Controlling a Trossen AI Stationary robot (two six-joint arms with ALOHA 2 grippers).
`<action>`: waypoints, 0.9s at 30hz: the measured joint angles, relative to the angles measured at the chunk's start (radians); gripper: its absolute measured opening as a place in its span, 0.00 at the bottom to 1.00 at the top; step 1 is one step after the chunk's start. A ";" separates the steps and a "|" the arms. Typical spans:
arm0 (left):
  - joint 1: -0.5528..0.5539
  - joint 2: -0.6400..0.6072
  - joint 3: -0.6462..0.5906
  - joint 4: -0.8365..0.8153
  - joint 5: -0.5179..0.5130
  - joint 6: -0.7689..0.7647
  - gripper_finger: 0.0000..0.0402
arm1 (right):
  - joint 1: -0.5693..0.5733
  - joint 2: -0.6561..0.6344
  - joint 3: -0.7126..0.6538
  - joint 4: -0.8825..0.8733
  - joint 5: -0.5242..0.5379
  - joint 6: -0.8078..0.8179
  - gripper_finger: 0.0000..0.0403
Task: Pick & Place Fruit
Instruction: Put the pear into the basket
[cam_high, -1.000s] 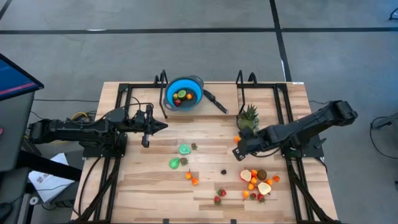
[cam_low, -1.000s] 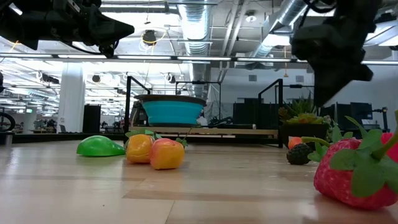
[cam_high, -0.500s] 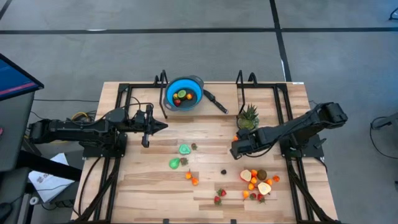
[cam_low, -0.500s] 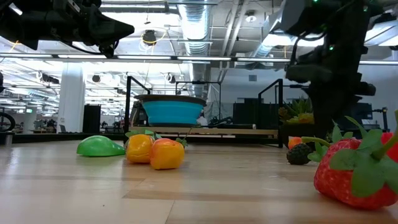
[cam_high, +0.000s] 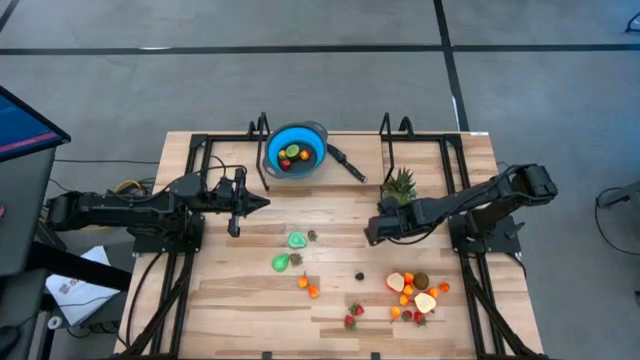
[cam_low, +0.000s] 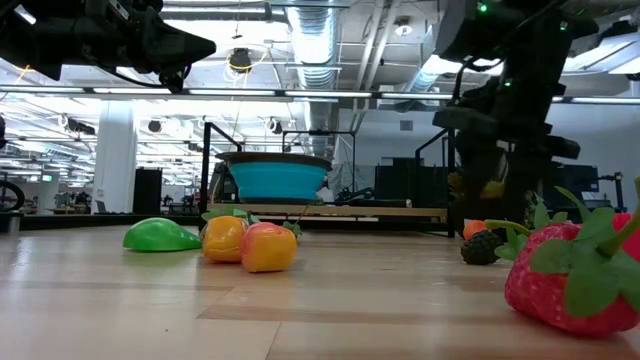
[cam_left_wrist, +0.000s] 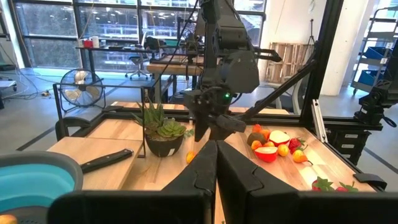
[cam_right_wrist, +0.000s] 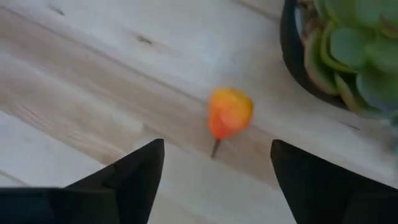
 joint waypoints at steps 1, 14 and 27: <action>0.000 0.000 0.000 0.000 0.000 0.000 0.01 | 0.000 0.000 0.000 0.008 0.003 0.000 0.72; 0.000 0.000 0.000 0.000 0.000 0.000 0.01 | -0.006 0.000 0.000 0.007 0.078 0.026 0.72; 0.000 0.000 0.000 0.000 0.000 0.000 0.01 | 0.011 0.000 -0.013 0.020 0.081 0.090 0.72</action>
